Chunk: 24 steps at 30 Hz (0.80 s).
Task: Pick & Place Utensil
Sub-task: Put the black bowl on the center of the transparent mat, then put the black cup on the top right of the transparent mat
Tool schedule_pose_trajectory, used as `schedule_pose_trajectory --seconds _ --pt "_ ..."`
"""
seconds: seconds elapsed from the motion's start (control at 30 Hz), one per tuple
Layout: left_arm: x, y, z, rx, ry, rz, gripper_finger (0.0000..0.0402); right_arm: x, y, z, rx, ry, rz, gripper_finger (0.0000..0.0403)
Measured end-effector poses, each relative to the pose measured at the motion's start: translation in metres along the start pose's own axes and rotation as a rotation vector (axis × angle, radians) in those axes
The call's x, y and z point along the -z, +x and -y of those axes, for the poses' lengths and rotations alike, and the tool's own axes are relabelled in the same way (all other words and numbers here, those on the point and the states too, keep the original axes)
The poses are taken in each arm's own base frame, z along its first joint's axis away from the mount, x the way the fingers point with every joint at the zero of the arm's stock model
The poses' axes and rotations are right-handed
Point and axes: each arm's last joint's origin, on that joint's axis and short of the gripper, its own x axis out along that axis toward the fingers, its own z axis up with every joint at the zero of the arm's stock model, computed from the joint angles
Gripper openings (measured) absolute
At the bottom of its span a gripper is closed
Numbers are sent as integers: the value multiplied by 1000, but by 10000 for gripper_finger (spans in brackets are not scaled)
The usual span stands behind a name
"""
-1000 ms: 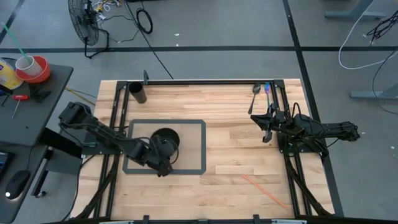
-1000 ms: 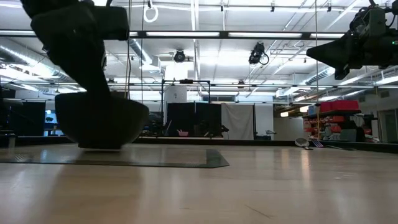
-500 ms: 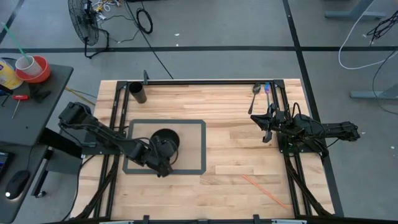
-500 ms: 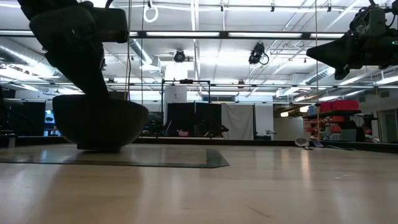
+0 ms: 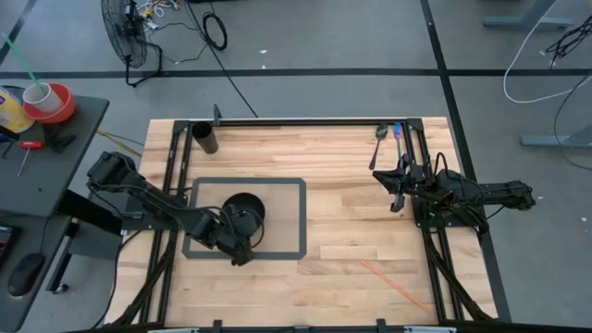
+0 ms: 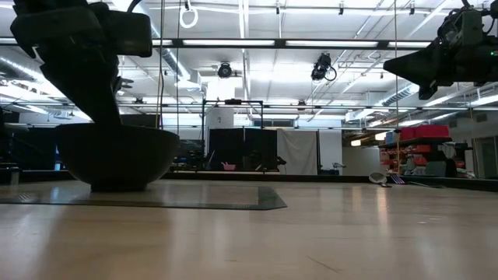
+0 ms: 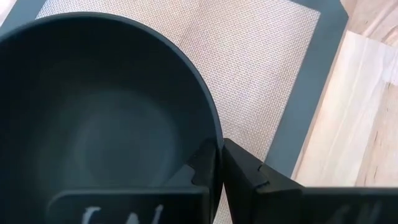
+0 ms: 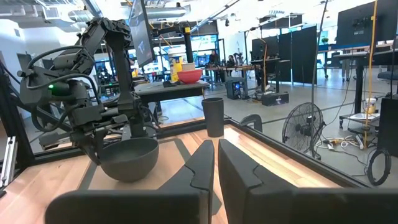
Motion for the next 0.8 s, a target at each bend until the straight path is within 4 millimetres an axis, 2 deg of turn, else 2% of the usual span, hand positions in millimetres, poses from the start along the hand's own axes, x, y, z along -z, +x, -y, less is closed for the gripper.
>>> schedule_pose_trajectory --seconds 0.47,0.8 --pt "0 0 -1 -2 -8 -2 106 0 0 0 0 0 0 27" --pt "-15 -20 -15 37 -62 60 166 0 0 0 0 0 0 27"
